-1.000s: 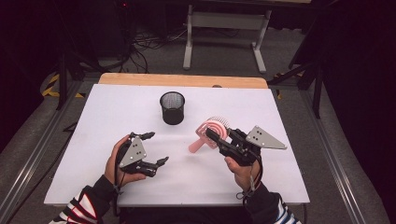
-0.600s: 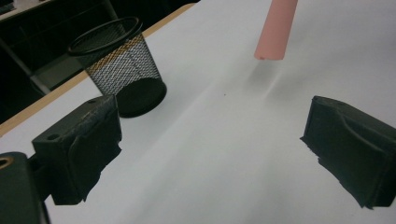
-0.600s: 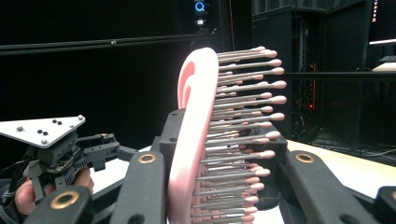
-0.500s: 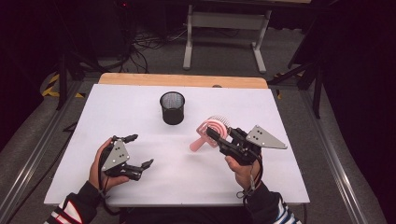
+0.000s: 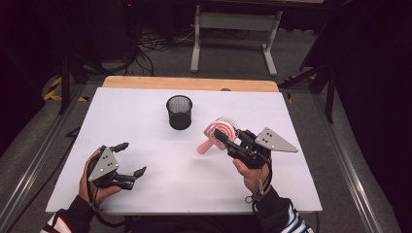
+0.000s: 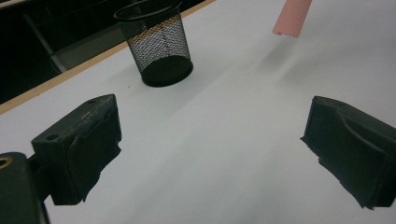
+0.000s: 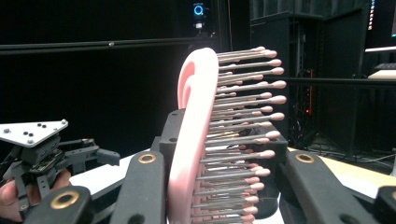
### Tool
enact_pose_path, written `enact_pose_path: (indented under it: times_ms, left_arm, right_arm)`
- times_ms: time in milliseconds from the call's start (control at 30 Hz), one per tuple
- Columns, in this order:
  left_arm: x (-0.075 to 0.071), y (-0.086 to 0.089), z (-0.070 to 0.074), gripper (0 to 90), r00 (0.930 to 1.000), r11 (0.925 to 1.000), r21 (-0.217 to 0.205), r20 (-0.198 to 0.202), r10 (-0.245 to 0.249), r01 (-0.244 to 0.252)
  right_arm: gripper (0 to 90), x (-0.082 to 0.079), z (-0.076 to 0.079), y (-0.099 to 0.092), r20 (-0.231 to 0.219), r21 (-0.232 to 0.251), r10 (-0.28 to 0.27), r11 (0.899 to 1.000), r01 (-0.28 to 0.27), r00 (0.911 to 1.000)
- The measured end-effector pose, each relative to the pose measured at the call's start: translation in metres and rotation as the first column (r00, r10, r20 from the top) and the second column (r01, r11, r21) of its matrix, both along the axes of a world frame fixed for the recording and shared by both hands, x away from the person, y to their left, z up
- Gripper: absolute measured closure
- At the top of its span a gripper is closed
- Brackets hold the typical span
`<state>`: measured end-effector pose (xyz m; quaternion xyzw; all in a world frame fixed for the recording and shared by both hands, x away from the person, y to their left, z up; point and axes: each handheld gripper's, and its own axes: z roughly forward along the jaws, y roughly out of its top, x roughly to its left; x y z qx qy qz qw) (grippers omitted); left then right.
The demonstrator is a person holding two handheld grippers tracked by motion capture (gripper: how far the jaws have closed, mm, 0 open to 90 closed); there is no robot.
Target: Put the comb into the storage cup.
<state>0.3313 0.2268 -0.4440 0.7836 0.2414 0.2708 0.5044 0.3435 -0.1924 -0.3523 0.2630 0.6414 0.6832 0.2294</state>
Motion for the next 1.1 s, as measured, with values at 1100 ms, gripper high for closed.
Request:
enact_pose_path:
  times_ms: [1100]
  left_arm:
    - [-0.003, 0.017, -0.003, 4.4, 0.9990, 0.9991, -0.008, -0.014, 0.042, -0.042]
  right_arm:
    - [64.1, 0.032, 0.038, 0.017, 0.091, 0.010, -0.045, 0.999, 0.044, 0.9948]
